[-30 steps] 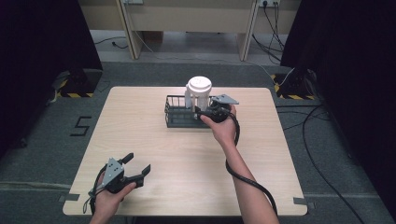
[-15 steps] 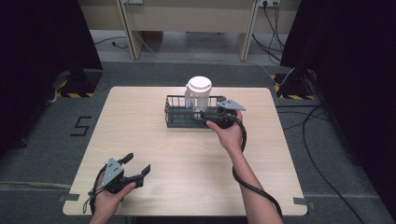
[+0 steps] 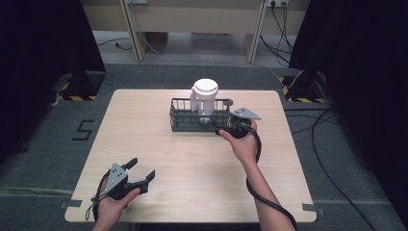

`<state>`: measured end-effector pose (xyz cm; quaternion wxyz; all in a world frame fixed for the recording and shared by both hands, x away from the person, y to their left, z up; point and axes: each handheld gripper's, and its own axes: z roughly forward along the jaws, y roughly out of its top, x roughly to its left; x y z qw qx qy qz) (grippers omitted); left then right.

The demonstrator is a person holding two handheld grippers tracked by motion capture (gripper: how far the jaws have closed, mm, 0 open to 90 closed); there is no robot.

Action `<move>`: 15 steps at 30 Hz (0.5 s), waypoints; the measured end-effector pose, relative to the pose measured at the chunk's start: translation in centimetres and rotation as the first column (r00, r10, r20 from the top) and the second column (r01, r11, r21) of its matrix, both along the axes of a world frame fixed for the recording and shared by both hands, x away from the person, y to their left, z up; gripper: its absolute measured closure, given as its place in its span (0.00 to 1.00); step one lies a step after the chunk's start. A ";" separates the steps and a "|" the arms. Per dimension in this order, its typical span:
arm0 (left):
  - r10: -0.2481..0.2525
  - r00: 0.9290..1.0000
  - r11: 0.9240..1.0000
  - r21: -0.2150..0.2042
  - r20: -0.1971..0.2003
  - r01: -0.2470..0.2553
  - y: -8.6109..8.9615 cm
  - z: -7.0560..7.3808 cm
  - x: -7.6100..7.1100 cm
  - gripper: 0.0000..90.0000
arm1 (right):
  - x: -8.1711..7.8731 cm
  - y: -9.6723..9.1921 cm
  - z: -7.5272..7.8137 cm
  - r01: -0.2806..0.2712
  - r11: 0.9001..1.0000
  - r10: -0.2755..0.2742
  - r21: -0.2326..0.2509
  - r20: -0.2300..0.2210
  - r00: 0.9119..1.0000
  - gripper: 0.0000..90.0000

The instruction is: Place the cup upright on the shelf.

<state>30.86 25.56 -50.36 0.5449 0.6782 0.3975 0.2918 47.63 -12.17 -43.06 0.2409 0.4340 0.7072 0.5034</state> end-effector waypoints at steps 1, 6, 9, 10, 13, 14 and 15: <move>0.001 1.000 1.000 0.000 0.000 -0.001 0.0 0.0 0.0 0.17 | -0.1 -0.1 -0.1 0.002 1.000 -0.002 -0.004 0.001 1.000 0.21; 0.001 1.000 1.000 0.000 -0.001 -0.001 -0.1 0.0 0.0 0.17 | -0.8 -0.8 -0.2 0.002 1.000 -0.002 0.000 -0.002 1.000 0.21; -0.004 1.000 1.000 -0.005 -0.006 0.003 -0.1 -0.1 0.0 0.17 | -1.3 -1.2 -0.3 0.004 1.000 -0.004 -0.002 -0.003 1.000 0.21; -0.004 1.000 1.000 -0.005 -0.006 0.004 -0.1 -0.1 0.0 0.17 | -1.4 -1.3 -0.3 0.003 1.000 -0.003 -0.002 -0.001 1.000 0.21; -0.002 1.000 1.000 -0.004 -0.007 0.002 -0.1 -0.1 0.0 0.17 | -2.1 -1.8 -0.4 0.003 1.000 -0.003 -0.004 -0.004 1.000 0.21; -0.002 1.000 1.000 -0.004 -0.007 0.002 -0.1 -0.1 0.0 0.17 | -2.3 -1.9 -0.4 0.003 1.000 -0.003 -0.002 -0.006 1.000 0.21; -0.002 1.000 1.000 -0.003 -0.007 0.002 -0.1 -0.1 0.0 0.17 | -2.3 -1.9 -0.4 0.003 1.000 -0.003 -0.002 -0.006 1.000 0.21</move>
